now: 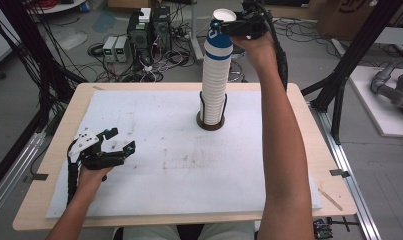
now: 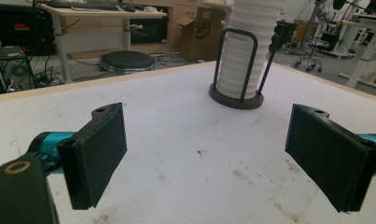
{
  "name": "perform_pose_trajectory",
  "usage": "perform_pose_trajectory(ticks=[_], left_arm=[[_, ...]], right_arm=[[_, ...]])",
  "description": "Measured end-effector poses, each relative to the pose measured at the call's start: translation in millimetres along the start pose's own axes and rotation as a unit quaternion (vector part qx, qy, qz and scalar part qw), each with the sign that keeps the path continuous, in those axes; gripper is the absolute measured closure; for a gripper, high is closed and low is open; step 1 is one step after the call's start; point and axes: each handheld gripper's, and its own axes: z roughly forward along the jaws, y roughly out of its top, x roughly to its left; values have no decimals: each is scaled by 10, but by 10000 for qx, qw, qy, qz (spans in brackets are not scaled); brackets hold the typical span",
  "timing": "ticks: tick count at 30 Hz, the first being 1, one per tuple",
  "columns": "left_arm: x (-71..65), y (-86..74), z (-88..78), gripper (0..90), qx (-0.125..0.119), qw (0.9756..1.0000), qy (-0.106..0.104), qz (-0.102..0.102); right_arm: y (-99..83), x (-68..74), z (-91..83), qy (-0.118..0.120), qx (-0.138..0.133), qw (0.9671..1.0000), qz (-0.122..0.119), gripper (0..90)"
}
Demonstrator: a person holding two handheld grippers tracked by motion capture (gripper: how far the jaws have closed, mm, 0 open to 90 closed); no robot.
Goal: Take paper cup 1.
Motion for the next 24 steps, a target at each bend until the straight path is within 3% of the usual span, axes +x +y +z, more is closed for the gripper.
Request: perform_pose_trajectory(ticks=[15,24], left_arm=[[-16,-1,6,123,-27,10000,-62,-51],[-62,-2,42,123,-51,9999,-148,-53]], right_arm=[[176,17,-388,-146,-538,9984,-77,300],[152,4,-666,-213,-574,9981,-95,302]])
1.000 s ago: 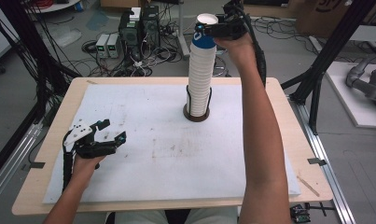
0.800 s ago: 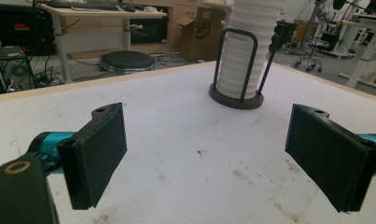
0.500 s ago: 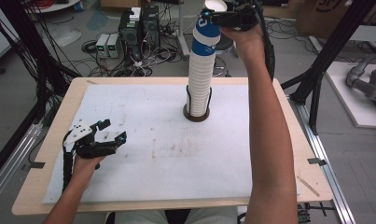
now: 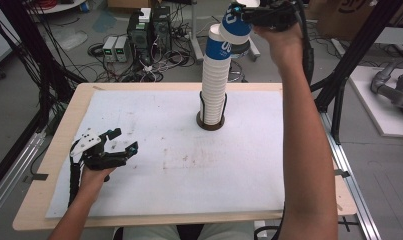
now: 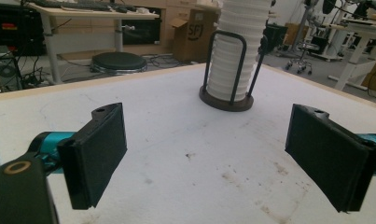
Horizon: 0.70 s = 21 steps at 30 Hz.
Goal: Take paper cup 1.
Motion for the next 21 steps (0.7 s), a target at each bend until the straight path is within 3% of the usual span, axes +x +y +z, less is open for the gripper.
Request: perform_pose_trajectory(ticks=[7,10,12,13,17,21], left_arm=[[-38,9,-19,123,-82,9999,-126,62],[-55,12,-17,123,-99,9997,-194,99],[-59,12,-13,123,-105,9996,-234,143],[-69,12,-9,123,-116,9995,-250,119],[-98,12,17,123,-103,9993,-330,158],[-133,9,43,124,-115,9989,-411,193]], right_arm=[[-185,25,-336,68,-17,9999,-145,302],[-352,67,-479,137,74,9996,-244,302],[-561,112,-567,258,162,9992,-265,302],[-561,112,-567,258,162,9992,-265,302],[-846,165,-586,393,318,9982,-308,302],[-1134,238,-557,523,463,9973,-206,301]])
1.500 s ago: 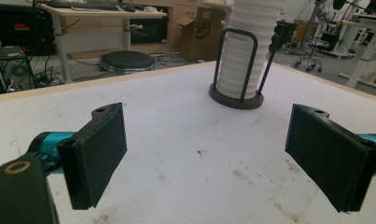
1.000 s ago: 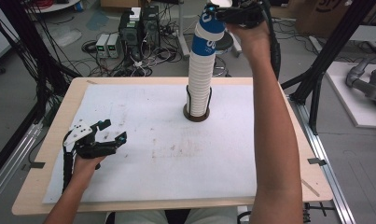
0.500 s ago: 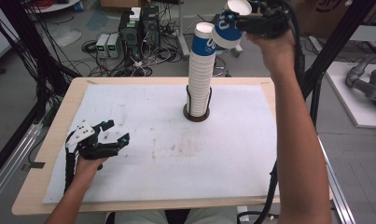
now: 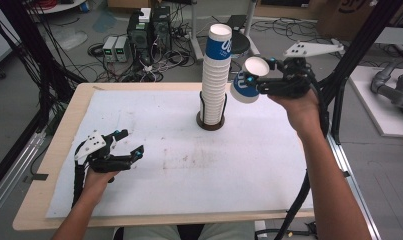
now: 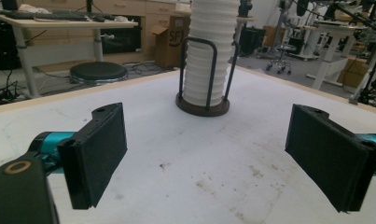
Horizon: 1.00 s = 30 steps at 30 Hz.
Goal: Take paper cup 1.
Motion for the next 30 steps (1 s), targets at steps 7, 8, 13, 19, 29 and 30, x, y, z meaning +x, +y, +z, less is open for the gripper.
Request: perform_pose_trajectory(ticks=[7,8,13,19,29,30], left_arm=[[-41,2,15,124,14,9999,-147,87],[-44,3,13,124,18,9998,-183,89],[-68,5,23,124,-40,9995,-264,163],[-118,26,51,124,-23,9989,-444,127],[-181,36,65,120,-14,9988,-475,113],[-179,35,65,120,0,9988,-468,121]], right_arm=[[-351,134,135,178,102,9998,-11,301],[-409,155,160,221,103,9997,-1,301],[-685,250,260,358,124,9993,72,301],[-1023,345,375,488,215,9985,134,301],[-1305,508,436,696,223,9973,82,301],[-1327,523,442,745,221,9969,81,302]])
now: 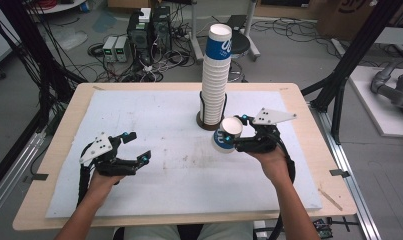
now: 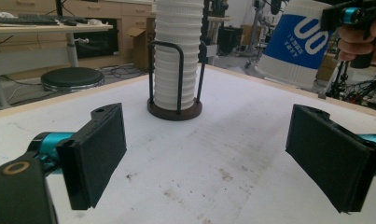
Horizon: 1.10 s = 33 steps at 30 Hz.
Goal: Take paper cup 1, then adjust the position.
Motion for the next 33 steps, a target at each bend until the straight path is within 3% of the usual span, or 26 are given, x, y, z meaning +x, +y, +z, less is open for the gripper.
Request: perform_pose_trajectory(ticks=[12,23,33], left_arm=[[-7,-18,-6,120,32,9999,-150,-30],[-21,-41,9,120,36,9997,-224,22],[-88,-49,88,120,4,9986,-510,149]], right_arm=[[-164,93,38,184,-50,9998,-1,302],[-172,136,59,266,-52,9996,-40,302],[-153,221,121,428,-60,9990,-98,301]])
